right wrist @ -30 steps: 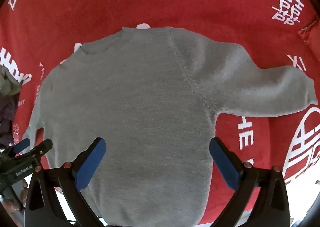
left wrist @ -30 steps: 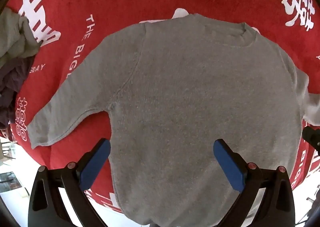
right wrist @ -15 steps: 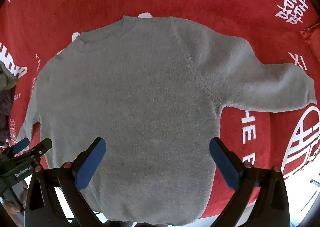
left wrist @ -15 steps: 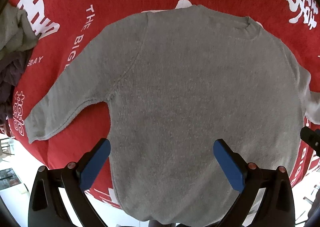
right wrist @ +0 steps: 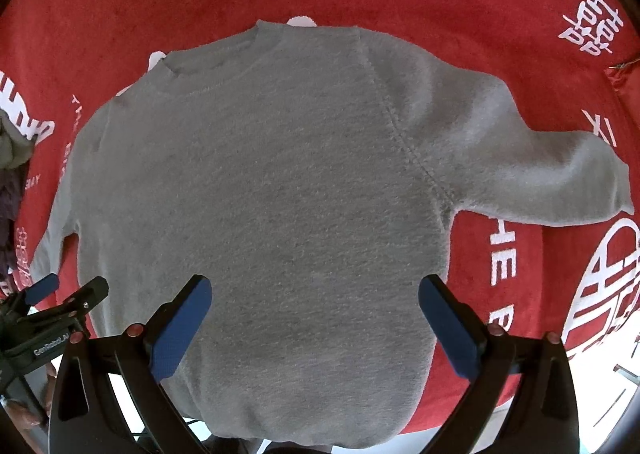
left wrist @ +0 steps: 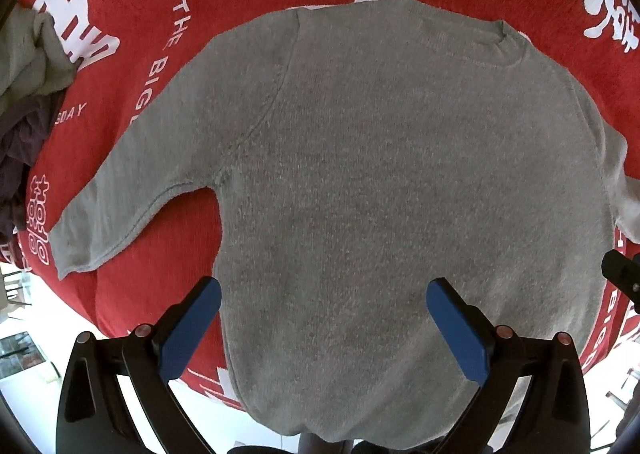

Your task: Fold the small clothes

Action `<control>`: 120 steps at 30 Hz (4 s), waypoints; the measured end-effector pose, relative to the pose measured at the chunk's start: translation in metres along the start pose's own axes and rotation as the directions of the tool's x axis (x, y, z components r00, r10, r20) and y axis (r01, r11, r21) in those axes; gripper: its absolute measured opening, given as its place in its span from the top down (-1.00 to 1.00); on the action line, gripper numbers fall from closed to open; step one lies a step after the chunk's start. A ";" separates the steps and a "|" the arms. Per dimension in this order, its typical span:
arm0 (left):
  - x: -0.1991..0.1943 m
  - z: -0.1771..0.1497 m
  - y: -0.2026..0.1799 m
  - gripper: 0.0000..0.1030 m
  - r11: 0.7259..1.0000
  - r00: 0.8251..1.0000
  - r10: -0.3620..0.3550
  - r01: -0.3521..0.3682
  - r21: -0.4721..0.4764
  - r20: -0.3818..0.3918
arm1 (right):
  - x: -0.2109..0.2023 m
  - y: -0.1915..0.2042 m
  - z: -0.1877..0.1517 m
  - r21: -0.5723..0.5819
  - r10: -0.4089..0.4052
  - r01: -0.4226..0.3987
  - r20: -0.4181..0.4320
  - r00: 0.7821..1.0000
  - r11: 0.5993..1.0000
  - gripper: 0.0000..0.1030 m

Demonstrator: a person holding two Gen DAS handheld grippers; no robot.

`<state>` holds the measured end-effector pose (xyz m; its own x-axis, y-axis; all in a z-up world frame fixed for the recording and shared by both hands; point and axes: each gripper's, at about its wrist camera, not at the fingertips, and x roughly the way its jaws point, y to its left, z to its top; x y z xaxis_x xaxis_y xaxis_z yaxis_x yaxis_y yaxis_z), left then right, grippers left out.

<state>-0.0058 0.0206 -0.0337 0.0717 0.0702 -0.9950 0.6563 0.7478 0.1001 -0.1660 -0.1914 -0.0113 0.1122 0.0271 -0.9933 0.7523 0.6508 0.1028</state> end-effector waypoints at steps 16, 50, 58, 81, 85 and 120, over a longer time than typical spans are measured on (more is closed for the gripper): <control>-0.003 -0.003 -0.003 -1.00 1.000 1.000 0.005 -0.005 0.009 0.004 | 0.006 0.006 -0.002 -0.018 -0.039 0.039 -0.009 0.999 0.999 -1.00; -0.006 -0.008 0.003 -1.00 1.000 1.000 0.004 -0.004 0.005 0.013 | 0.012 0.022 -0.003 -0.076 -0.076 0.076 0.003 0.997 0.994 -1.00; -0.004 -0.009 0.007 -1.00 1.000 1.000 0.001 -0.001 0.000 0.012 | 0.014 0.024 -0.001 -0.074 -0.076 0.076 -0.002 0.997 0.994 -1.00; 0.001 -0.011 0.019 -1.00 1.000 1.000 -0.009 0.009 -0.014 0.010 | 0.018 0.029 -0.001 -0.082 -0.091 0.090 -0.010 0.996 0.993 -1.00; 0.002 -0.011 0.020 -1.00 1.000 1.000 -0.013 0.013 -0.015 0.010 | 0.019 0.030 -0.001 -0.086 -0.092 0.091 -0.010 0.996 0.992 -1.00; 0.011 -0.009 0.038 -1.00 0.997 0.998 -0.063 0.063 -0.035 0.025 | 0.019 0.046 0.001 -0.110 -0.116 0.114 -0.016 0.993 0.987 -1.00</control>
<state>0.0130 0.0557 -0.0406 0.0494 0.0065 -0.9988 0.6327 0.7735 0.0364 -0.1287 -0.1613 -0.0255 0.0137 -0.0365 -0.9992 0.6841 0.7292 -0.0172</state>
